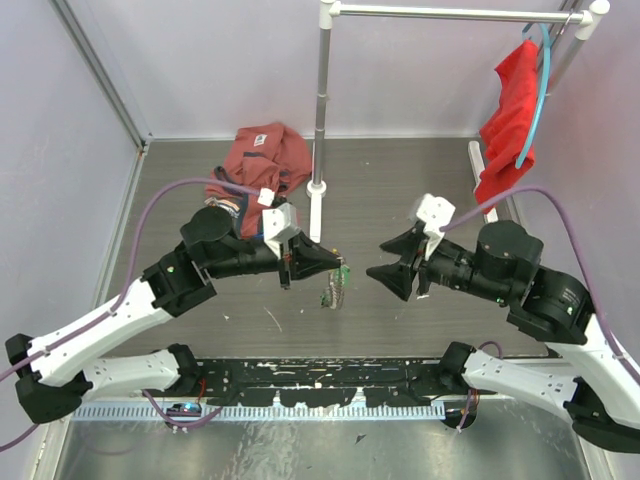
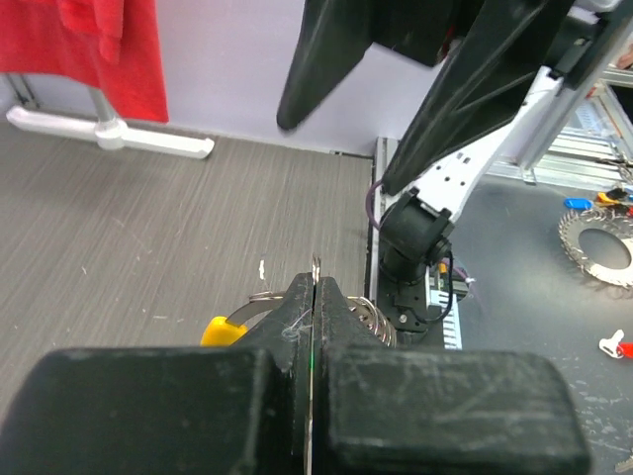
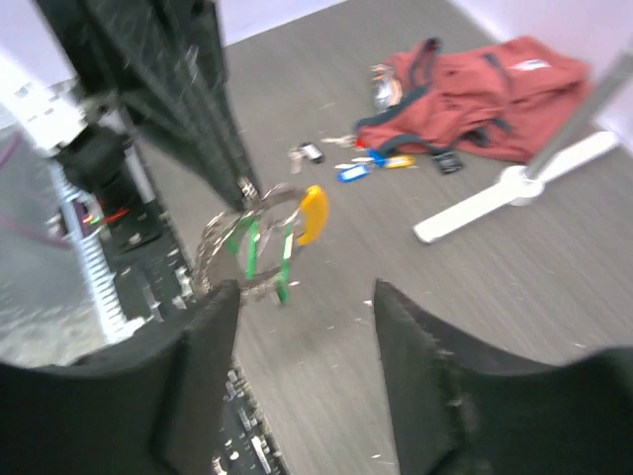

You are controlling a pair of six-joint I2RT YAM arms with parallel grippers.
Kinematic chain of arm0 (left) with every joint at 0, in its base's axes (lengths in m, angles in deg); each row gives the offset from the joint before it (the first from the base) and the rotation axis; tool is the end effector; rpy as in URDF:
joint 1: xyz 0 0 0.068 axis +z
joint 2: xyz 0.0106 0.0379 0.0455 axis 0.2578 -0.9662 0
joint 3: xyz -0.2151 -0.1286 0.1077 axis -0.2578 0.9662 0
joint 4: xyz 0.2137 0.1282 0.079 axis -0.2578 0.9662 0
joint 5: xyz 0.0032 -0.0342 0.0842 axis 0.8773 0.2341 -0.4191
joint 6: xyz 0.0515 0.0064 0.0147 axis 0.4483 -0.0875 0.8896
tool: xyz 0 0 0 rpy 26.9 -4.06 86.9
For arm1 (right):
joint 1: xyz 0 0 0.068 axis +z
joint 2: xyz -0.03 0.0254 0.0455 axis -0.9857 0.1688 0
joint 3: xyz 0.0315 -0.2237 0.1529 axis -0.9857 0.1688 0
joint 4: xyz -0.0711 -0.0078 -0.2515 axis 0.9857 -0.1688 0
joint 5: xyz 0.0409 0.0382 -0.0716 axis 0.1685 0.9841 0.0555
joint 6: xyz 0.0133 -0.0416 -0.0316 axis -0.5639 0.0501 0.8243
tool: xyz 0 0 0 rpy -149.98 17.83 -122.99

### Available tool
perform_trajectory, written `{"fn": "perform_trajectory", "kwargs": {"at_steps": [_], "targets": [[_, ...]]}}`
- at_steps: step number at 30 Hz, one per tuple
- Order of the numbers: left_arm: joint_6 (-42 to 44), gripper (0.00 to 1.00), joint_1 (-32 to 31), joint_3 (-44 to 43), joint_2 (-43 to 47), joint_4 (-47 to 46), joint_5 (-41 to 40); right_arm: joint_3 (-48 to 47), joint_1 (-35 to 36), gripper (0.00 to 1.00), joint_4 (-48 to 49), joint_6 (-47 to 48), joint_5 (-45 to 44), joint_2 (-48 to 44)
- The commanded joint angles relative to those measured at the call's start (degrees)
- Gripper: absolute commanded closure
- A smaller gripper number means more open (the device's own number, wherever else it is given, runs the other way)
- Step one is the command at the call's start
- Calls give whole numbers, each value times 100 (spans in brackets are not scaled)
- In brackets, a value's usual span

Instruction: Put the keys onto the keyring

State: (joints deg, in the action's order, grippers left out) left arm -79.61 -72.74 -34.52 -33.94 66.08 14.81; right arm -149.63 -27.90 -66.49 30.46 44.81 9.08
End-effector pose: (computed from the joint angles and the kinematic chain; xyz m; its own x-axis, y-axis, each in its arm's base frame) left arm 0.1065 -0.1987 0.4183 -0.0743 -0.0033 -0.9972 0.9920 0.1018 -0.0742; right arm 0.0639 0.0934 0.4561 -0.0826 -0.2015 -0.9760 -0.8934 0.4490 -0.0170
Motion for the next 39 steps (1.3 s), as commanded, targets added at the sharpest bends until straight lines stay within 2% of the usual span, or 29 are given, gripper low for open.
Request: {"fn": "perform_trajectory", "kwargs": {"at_steps": [1,3,6,12,16,19,23,29,33,39], "targets": [[-135,100,-12,273,-527,-500,-380,323,-1,27,655,-592,-1935,-432],[-231,100,-14,343,-886,-865,-348,587,2,13,896,-853,-2215,-635],[-327,100,-6,210,-1542,-1228,-265,954,2,0,1178,-1197,-2862,-898],[-606,100,118,-157,-2765,-1943,-19,1214,0,0,1249,-1511,-3303,-1069],[-695,100,324,127,-3070,-2069,-41,1239,0,0,1201,-1513,-3262,-1034],[-743,100,489,611,-2934,-2098,-230,1300,0,0,1169,-1551,-3213,-983],[-765,94,685,1249,-2671,-2083,-593,1398,0,0,1201,-1629,-3250,-886],[-1040,79,978,2157,-2363,-2360,-962,1409,1,0,1110,-1968,-3609,-607],[-1272,64,1051,2737,-1940,-2454,-1266,1591,0,0,1073,-2122,-3875,-482],[-1493,49,1053,3270,-744,-1738,-2227,1958,2,0,1280,-2071,-3899,-405]]}}
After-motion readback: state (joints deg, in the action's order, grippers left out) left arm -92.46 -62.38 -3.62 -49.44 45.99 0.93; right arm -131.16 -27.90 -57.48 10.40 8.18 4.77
